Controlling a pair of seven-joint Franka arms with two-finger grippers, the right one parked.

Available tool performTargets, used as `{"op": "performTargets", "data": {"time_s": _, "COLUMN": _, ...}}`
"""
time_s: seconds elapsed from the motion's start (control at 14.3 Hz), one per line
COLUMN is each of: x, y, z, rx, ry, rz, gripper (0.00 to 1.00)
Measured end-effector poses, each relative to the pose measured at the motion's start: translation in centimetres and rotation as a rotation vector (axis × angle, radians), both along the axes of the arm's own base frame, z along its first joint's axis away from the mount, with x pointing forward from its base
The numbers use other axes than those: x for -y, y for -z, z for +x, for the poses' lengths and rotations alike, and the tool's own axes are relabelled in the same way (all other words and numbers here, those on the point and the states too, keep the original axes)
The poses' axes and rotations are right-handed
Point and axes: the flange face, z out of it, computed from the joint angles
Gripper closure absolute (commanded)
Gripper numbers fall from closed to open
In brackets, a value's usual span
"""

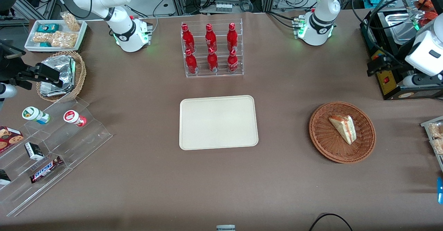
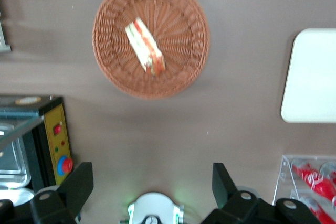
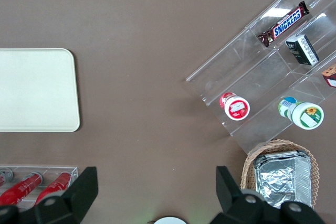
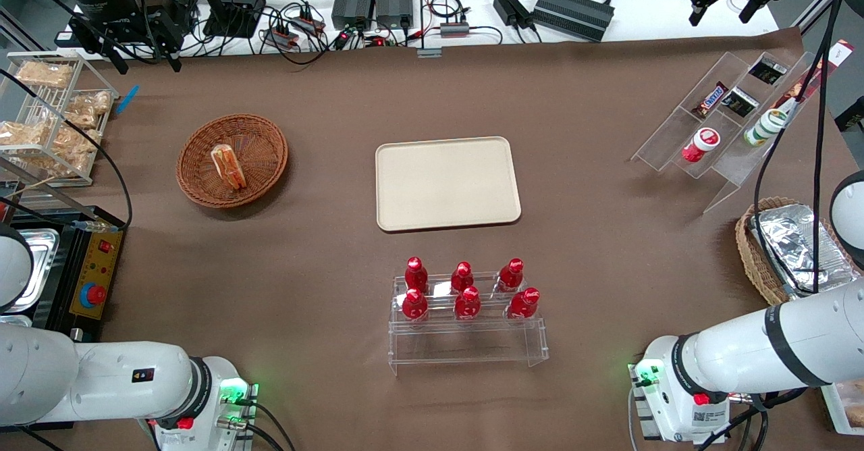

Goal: Place sandwich from basket to tray
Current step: 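Lower the open left gripper onto the sandwich in the wicker basket, then close the left gripper on the sandwich and lift it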

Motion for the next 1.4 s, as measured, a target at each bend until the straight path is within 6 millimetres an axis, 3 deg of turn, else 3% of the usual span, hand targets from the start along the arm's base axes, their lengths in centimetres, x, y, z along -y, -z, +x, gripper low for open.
{"op": "performTargets", "data": {"time_s": 0.21, "x": 0.1, "y": 0.7, "z": 0.5, "rx": -0.007, "ry": 0.002, "rz": -0.001, "gripper": 0.00}}
{"op": "performTargets", "data": {"time_s": 0.42, "x": 0.0, "y": 3.9, "z": 2.1, "rx": -0.033, "ry": 0.001, "rz": -0.002, "gripper": 0.00}}
{"op": "performTargets", "data": {"time_s": 0.77, "x": -1.9, "y": 15.7, "z": 4.1, "rx": 0.002, "ry": -0.030, "rz": 0.002, "gripper": 0.00}}
{"op": "performTargets", "data": {"time_s": 1.05, "x": -4.2, "y": 24.9, "z": 2.9, "rx": 0.103, "ry": -0.083, "rz": 0.004, "gripper": 0.00}}
{"op": "performTargets", "data": {"time_s": 1.26, "x": -4.8, "y": 28.9, "z": 2.0, "rx": 0.167, "ry": -0.294, "rz": 0.023, "gripper": 0.00}}
{"op": "performTargets", "data": {"time_s": 1.4, "x": -4.5, "y": 30.7, "z": 2.4, "rx": 0.203, "ry": -0.488, "rz": 0.034, "gripper": 0.00}}
